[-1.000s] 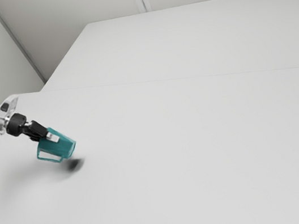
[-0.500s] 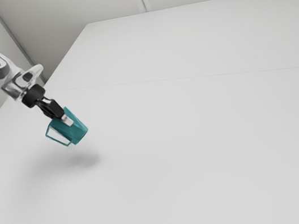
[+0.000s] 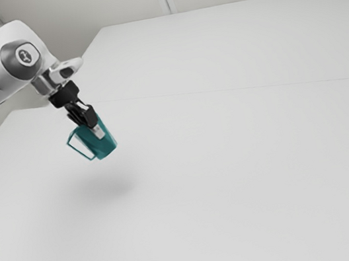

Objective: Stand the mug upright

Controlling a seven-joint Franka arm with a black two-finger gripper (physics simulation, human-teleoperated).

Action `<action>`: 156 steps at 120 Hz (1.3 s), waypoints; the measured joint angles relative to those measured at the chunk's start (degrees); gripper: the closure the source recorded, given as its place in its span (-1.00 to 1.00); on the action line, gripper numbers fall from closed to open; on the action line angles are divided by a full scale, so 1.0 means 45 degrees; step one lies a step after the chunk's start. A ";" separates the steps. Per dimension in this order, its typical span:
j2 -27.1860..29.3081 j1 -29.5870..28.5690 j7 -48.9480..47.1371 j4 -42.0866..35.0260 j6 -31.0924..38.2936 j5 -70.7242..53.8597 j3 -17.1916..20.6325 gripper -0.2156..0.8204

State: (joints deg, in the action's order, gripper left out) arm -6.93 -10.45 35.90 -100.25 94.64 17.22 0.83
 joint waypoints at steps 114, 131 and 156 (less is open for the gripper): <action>0.0911 0.2326 -0.5501 -0.2734 0.2835 -0.3285 0.0035 0.92; 0.0835 0.2401 -0.5957 -0.3194 0.3686 -0.3495 0.0031 0.92; 0.0617 0.2498 -0.6489 -0.3433 0.4765 -0.3889 0.0025 0.92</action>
State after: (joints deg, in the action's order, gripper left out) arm -4.15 0.80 6.70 -115.70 116.09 -0.28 0.94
